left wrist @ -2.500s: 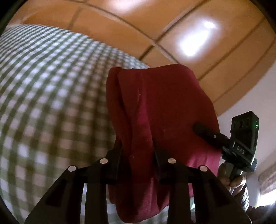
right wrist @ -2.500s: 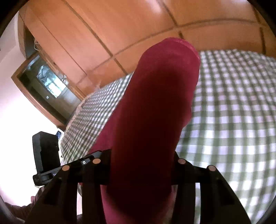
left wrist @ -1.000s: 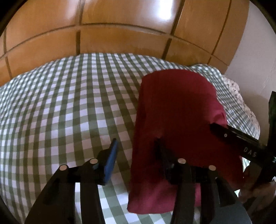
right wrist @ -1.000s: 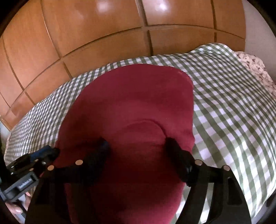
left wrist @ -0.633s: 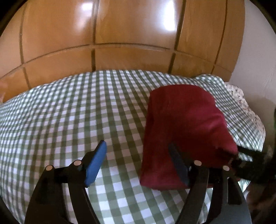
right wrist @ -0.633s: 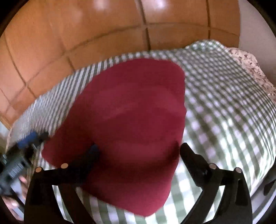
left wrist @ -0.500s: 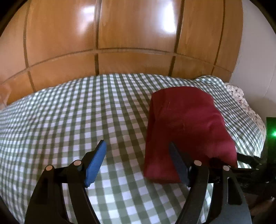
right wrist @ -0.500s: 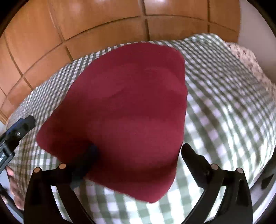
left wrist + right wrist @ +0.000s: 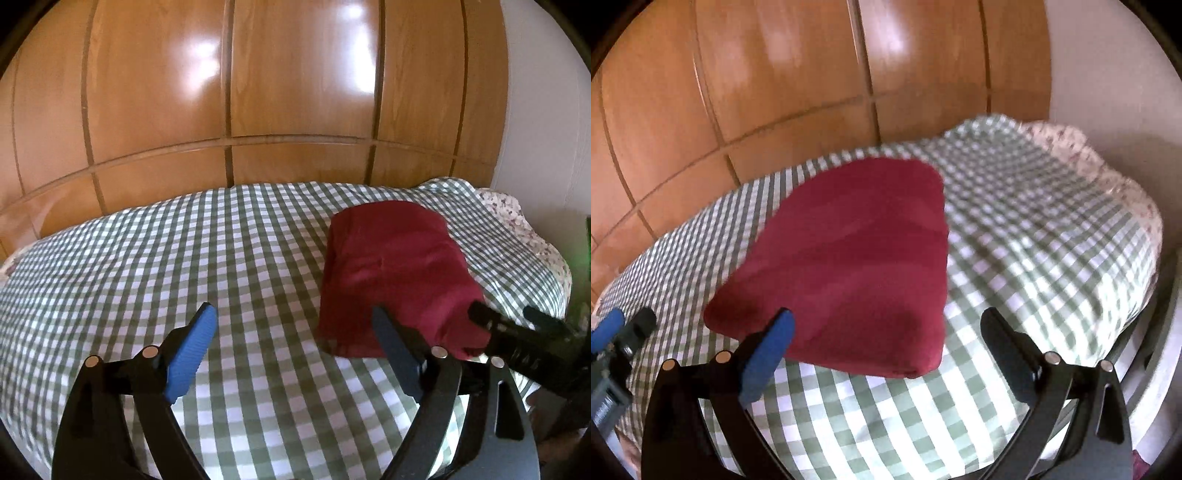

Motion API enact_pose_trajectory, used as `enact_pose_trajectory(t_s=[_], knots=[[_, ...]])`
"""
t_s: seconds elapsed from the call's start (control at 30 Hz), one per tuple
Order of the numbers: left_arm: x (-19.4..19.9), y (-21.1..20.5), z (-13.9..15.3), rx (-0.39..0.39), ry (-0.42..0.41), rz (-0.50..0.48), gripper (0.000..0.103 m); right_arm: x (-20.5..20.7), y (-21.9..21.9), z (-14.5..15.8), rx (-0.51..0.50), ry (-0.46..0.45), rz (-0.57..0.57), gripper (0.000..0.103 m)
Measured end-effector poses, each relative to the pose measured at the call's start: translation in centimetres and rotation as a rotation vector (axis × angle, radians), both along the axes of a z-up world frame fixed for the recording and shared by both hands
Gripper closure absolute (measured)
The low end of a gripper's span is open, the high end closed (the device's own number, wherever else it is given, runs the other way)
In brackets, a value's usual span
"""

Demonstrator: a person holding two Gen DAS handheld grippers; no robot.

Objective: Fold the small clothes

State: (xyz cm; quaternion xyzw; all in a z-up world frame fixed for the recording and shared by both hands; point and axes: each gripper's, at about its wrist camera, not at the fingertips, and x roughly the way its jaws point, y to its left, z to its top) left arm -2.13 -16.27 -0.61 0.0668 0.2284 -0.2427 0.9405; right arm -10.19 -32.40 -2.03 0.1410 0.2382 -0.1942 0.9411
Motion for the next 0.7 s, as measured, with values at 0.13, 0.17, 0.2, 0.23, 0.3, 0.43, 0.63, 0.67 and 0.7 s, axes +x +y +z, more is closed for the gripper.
enact_pose_trajectory(t_s=[0.13, 0.17, 0.2, 0.23, 0.3, 0.43, 0.63, 0.67, 0.7], knots=[[-0.4, 0.0, -0.7, 0.017, 0.014, 0.012, 0.017, -0.2, 0.5, 0.3, -0.025, -0.016, -0.016, 0.002], [-0.4, 0.0, -0.8, 0.02, 0.019, 0.013, 0.017, -0.2, 0.7, 0.3, -0.03, -0.018, -0.023, 0.002], [-0.5, -0.1, -0.9, 0.021, 0.02, 0.014, 0.017, -0.3, 0.7, 0.2, -0.033, -0.021, -0.029, 0.002], [-0.5, -0.1, -0.9, 0.02, 0.019, 0.014, 0.017, -0.3, 0.8, 0.1, -0.038, -0.022, -0.037, 0.002], [-0.7, -0.1, -0.9, 0.019, 0.016, 0.013, 0.013, -0.4, 0.9, -0.1, -0.048, -0.023, -0.048, 0.002], [-0.7, -0.4, -0.9, 0.027, 0.009, 0.013, 0.012, -0.4, 0.8, -0.3, -0.05, -0.02, -0.072, 0.002], [0.0, -1.0, -1.4, 0.047, 0.029, 0.019, 0.012, 0.0, 0.6, -0.8, -0.049, -0.001, -0.063, 0.002], [0.1, -1.3, -1.5, 0.053, 0.031, 0.017, 0.012, 0.1, 0.5, -0.9, -0.048, 0.001, -0.063, 0.002], [0.2, -1.5, -1.6, 0.056, 0.033, 0.015, 0.012, 0.1, 0.4, -0.9, -0.048, 0.002, -0.066, 0.002]])
